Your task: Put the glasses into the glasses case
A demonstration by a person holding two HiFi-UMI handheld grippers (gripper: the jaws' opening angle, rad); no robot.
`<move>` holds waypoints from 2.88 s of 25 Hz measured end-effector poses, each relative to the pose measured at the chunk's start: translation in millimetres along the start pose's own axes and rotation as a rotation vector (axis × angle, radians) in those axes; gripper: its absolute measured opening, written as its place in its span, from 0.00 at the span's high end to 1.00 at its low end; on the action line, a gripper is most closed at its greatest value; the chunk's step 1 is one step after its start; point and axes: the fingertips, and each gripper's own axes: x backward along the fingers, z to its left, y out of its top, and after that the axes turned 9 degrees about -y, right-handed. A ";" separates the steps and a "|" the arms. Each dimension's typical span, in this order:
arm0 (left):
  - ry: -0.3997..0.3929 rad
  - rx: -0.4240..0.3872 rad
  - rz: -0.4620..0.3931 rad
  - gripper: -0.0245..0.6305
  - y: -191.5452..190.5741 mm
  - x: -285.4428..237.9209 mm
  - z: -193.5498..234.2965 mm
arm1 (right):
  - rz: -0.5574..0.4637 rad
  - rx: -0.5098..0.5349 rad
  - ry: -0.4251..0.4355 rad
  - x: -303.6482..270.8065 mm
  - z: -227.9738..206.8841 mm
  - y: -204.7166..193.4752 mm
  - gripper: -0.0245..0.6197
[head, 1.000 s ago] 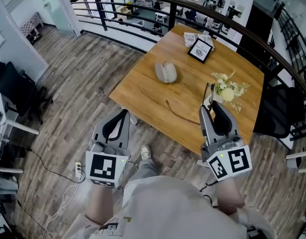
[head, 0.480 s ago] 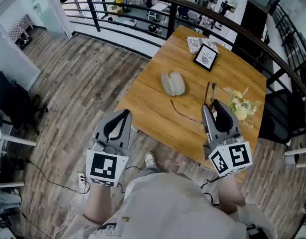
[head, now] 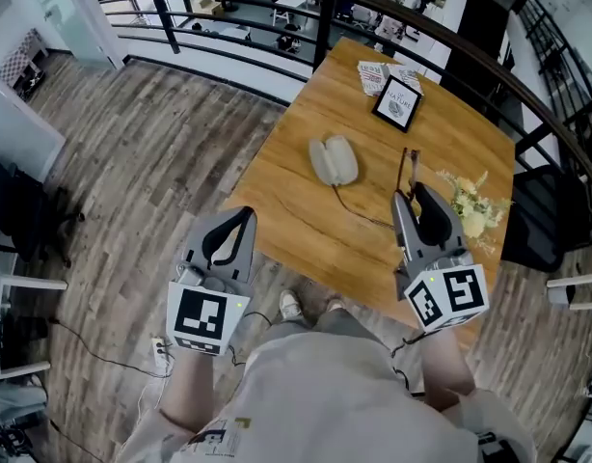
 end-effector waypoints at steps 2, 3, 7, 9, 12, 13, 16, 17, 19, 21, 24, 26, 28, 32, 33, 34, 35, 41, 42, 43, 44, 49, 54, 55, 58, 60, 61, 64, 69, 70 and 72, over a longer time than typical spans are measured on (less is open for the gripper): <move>-0.005 -0.002 0.002 0.93 2.1 -8.8 3.3 | 0.004 -0.002 -0.002 -6.1 -4.1 -1.0 0.72; -0.005 -0.004 0.004 0.93 5.3 -13.6 4.9 | 0.006 -0.002 -0.001 -9.5 -7.4 -0.3 0.72; 0.004 -0.008 0.017 0.93 17.0 -32.2 8.1 | 0.021 -0.006 0.010 -20.1 -24.6 1.2 0.72; 0.016 0.002 0.036 0.93 17.6 -40.5 7.3 | 0.031 -0.010 0.006 -23.2 -35.8 -2.7 0.72; 0.027 0.019 0.066 0.93 15.0 -54.7 4.0 | 0.044 -0.021 -0.011 -30.1 -53.9 -12.4 0.72; 0.027 0.018 0.073 0.93 14.6 -60.0 2.7 | 0.048 -0.022 -0.017 -33.9 -59.2 -15.6 0.72; 0.030 0.010 0.091 0.93 12.8 -74.9 1.4 | 0.065 -0.036 -0.033 -48.9 -73.5 -28.3 0.72; 0.034 0.011 0.097 0.93 11.5 -79.2 2.3 | 0.072 -0.042 -0.035 -54.4 -77.2 -33.1 0.72; 0.042 0.017 0.108 0.93 7.5 -88.1 6.0 | 0.088 -0.049 -0.038 -66.6 -83.2 -43.6 0.72; 0.046 0.022 0.120 0.93 0.7 -98.9 10.6 | 0.103 -0.052 -0.042 -81.0 -88.4 -55.0 0.72; 0.047 0.028 0.152 0.93 -12.9 -117.2 16.2 | 0.121 -0.085 -0.054 -105.7 -96.6 -74.5 0.72; 0.045 0.039 0.171 0.93 -21.2 -128.5 19.3 | 0.130 -0.125 -0.070 -122.7 -102.3 -88.6 0.72; 0.037 0.064 0.182 0.93 -28.6 -139.3 23.9 | 0.140 -0.145 -0.093 -141.1 -106.6 -102.9 0.72; 0.009 0.090 0.208 0.93 -42.8 -160.7 34.9 | 0.181 -0.134 -0.109 -177.5 -103.9 -132.9 0.72; 0.005 0.090 0.217 0.93 -46.9 -166.2 37.3 | 0.198 -0.126 -0.104 -186.0 -101.5 -142.1 0.72; 0.002 0.092 0.225 0.93 -51.2 -171.5 39.4 | 0.216 -0.120 -0.099 -193.9 -99.1 -152.1 0.72; -0.001 0.097 0.233 0.93 -55.9 -176.4 41.2 | 0.235 -0.115 -0.094 -201.2 -96.7 -162.5 0.72; -0.020 0.152 0.286 0.93 -92.5 -201.9 51.5 | 0.316 -0.072 -0.107 -238.3 -87.7 -222.5 0.72; -0.018 0.166 0.294 0.93 -99.9 -204.8 53.9 | 0.327 -0.064 -0.108 -242.6 -85.6 -232.1 0.72; -0.015 0.181 0.302 0.93 -107.7 -206.5 56.0 | 0.342 -0.062 -0.107 -245.8 -82.8 -241.8 0.72; -0.012 0.198 0.312 0.93 -116.1 -207.5 57.8 | 0.360 -0.064 -0.105 -248.2 -79.5 -251.1 0.72; -0.005 0.270 0.360 0.93 -155.7 -212.0 63.1 | 0.449 -0.062 -0.056 -262.9 -55.5 -292.9 0.72; -0.019 0.297 0.408 0.93 -182.2 -206.5 60.6 | 0.555 -0.027 0.022 -273.3 -30.9 -332.9 0.71; -0.018 0.303 0.420 0.93 -187.7 -203.8 60.9 | 0.586 -0.026 0.040 -273.9 -25.7 -342.0 0.71; -0.005 0.328 0.448 0.93 -202.7 -197.2 63.2 | 0.667 -0.020 0.095 -274.4 -11.0 -366.6 0.71; 0.003 0.345 0.458 0.93 -208.9 -193.8 63.9 | 0.708 -0.008 0.128 -273.3 -2.1 -378.8 0.71; 0.006 0.350 0.463 0.93 -211.1 -192.6 63.8 | 0.721 -0.005 0.140 -273.5 1.8 -382.8 0.74; 0.001 0.359 0.473 0.93 -214.6 -192.9 59.4 | 0.726 -0.020 0.153 -277.1 6.5 -386.4 0.75; -0.008 0.348 0.460 0.93 -214.9 -193.8 54.4 | 0.714 -0.050 0.166 -277.4 6.7 -376.4 0.74; -0.010 0.345 0.456 0.93 -212.9 -194.2 53.8 | 0.705 -0.054 0.166 -277.3 4.7 -371.6 0.74; -0.016 0.342 0.447 0.93 -205.5 -194.9 52.6 | 0.684 -0.064 0.165 -276.8 0.0 -358.4 0.74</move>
